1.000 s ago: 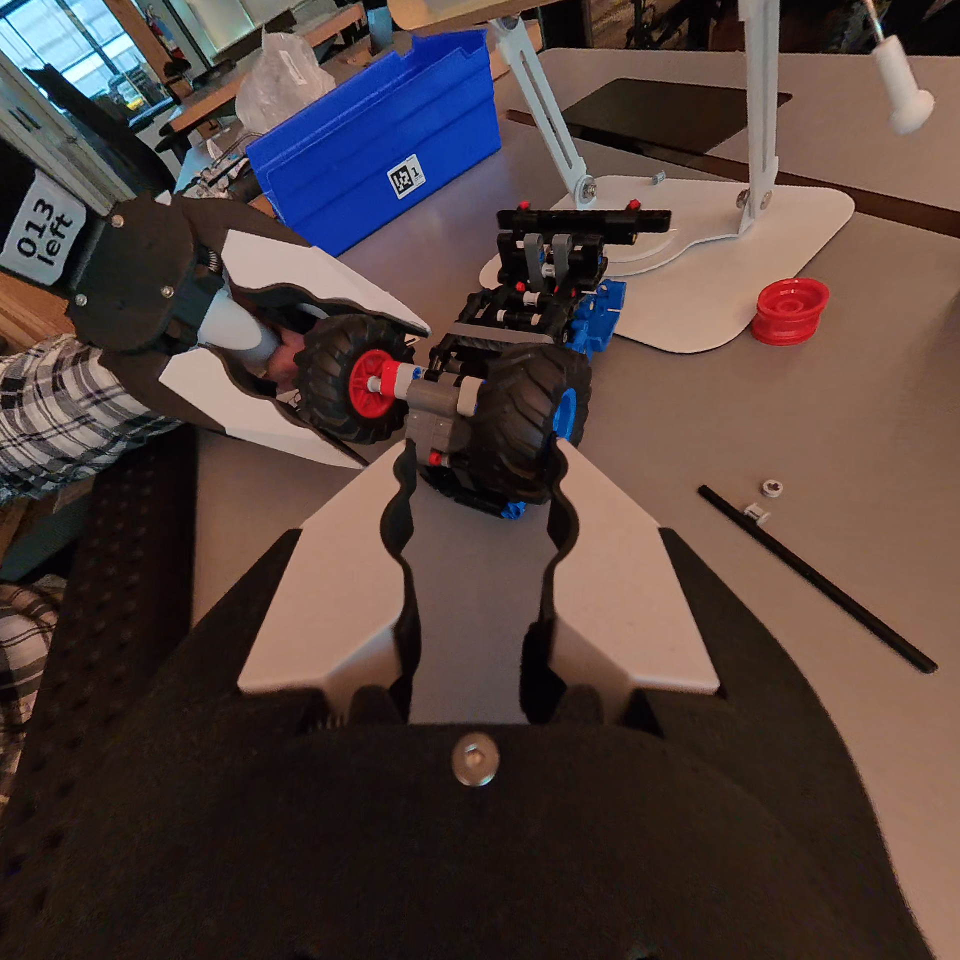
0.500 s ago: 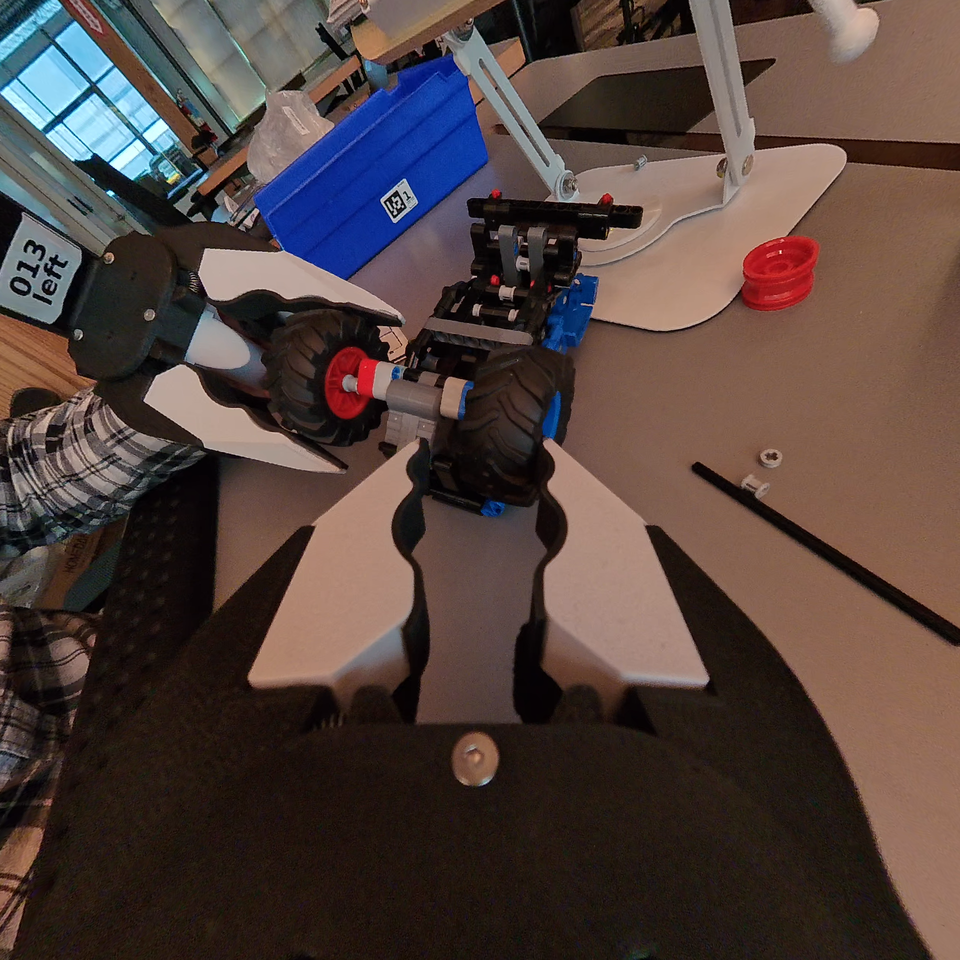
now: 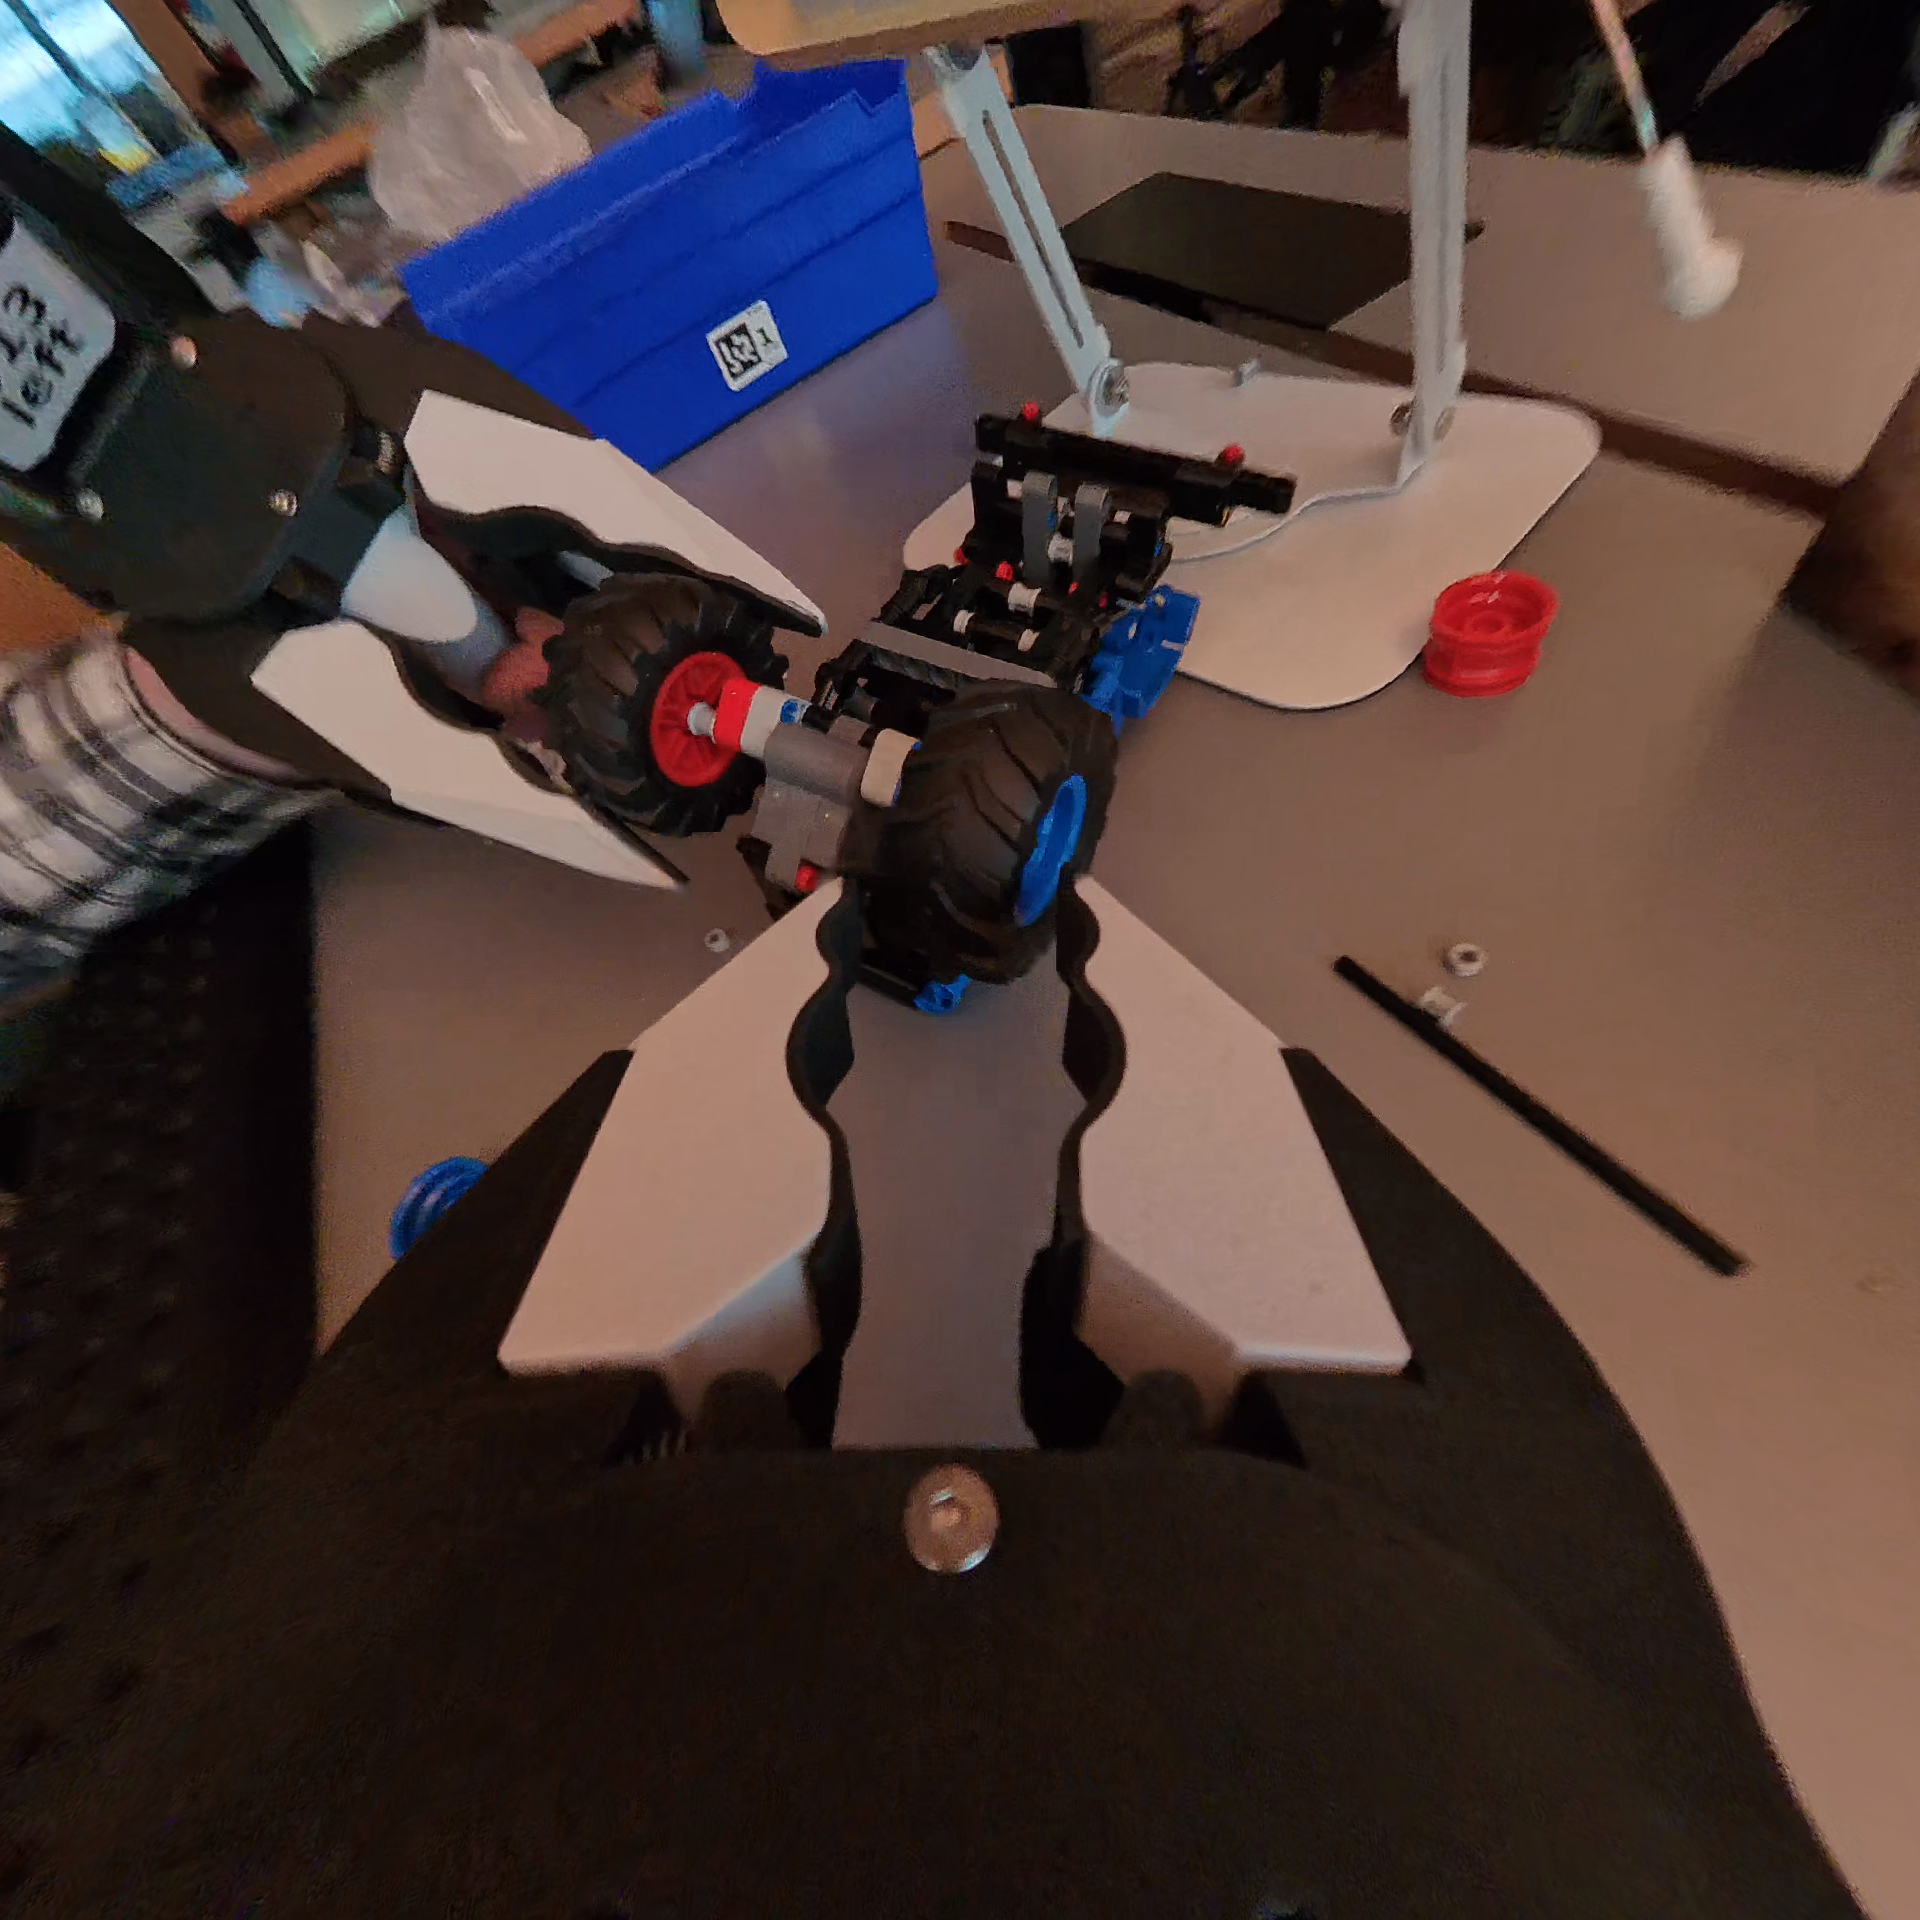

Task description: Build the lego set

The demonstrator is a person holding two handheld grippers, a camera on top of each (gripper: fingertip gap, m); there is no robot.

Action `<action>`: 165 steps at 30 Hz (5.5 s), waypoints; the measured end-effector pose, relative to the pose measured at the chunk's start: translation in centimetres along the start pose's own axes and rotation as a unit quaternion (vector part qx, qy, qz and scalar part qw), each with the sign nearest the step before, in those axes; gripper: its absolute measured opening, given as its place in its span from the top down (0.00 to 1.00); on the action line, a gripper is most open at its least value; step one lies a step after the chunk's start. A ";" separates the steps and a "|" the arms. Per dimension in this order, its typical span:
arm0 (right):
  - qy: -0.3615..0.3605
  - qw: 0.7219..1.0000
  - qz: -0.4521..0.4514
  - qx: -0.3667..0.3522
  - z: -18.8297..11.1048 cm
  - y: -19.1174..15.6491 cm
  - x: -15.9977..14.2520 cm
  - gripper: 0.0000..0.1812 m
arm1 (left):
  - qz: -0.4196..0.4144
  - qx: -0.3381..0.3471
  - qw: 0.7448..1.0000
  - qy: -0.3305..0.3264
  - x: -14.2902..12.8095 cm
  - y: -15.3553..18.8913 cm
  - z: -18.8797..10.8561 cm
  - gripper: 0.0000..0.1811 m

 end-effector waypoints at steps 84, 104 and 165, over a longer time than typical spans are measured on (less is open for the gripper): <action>-0.238 0.949 -0.176 0.105 -2.3 -6.4 -5.7 0.97 | -0.124 -0.058 0.990 -0.024 -5.0 -4.8 -4.6 0.64; -0.004 0.965 -0.249 0.085 5.0 -8.1 6.7 0.98 | -0.040 -0.046 0.998 0.034 -3.4 -4.0 -5.3 0.64; 0.003 0.934 -0.353 0.061 9.9 -7.6 7.0 1.00 | -0.059 -0.052 0.996 0.053 -4.1 -4.1 -4.6 0.65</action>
Point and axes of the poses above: each gripper's, where its closed fingertips meet, z out along the fingers, x out of its top, y = z × x across the jaws, the point moved 10 cm from there along -z, back along the fingers, and after that the axes turned 15 degrees about -z, right-handed, at the moved point
